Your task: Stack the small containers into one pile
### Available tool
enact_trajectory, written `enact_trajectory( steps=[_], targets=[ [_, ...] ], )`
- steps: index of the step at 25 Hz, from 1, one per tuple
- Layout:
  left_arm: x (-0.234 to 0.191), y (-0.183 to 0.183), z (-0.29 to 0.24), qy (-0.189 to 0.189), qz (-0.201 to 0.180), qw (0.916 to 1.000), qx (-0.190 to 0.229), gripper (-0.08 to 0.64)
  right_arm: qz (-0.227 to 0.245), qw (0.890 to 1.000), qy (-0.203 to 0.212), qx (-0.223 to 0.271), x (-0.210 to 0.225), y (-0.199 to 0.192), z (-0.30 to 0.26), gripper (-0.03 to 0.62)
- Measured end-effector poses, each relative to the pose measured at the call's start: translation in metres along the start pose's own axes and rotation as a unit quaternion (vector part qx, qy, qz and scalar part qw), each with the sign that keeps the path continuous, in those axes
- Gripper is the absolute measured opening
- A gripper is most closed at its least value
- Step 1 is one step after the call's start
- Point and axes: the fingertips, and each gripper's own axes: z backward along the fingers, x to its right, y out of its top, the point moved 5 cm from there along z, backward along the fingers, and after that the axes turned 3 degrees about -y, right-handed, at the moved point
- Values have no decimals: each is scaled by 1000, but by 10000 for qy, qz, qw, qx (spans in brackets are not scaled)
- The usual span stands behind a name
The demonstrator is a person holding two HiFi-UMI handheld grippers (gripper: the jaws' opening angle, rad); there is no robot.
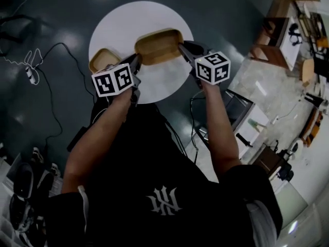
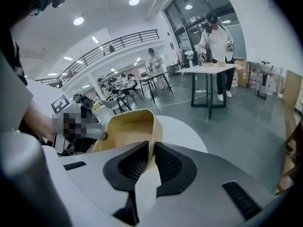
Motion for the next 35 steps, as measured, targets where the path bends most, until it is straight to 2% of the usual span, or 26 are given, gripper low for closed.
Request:
enact_trajectory(
  steps=[5, 12, 17, 21, 26, 31, 35],
  targets=[
    [20, 20, 13, -321, -320, 9986, -288, 20, -108, 9993, -243, 257, -11, 15, 25, 66],
    [29, 44, 32, -518, -981, 9916, -661, 20, -493, 9965, -470, 476, -35, 16, 39, 66],
    [29, 70, 45, -794, -1650, 9787, -932, 20, -687, 9923, -744, 706, -56, 22, 41, 66],
    [23, 86, 59, -1126, -1857, 9683, -1237, 21, -894, 9879, -955, 835, -77, 26, 39, 66],
    [4, 107, 73, -1520, -2120, 9470, -1875, 21, -1339, 9777, -1197, 1092, -111, 31, 30, 66],
    [-20, 123, 86, -1715, -2421, 9229, -2453, 21, -1750, 9677, -1291, 1274, -148, 24, 14, 66],
    [-32, 121, 87, -1792, -2627, 8977, -3049, 22, -2173, 9568, -1386, 1342, -168, 6, 5, 66]
  ],
)
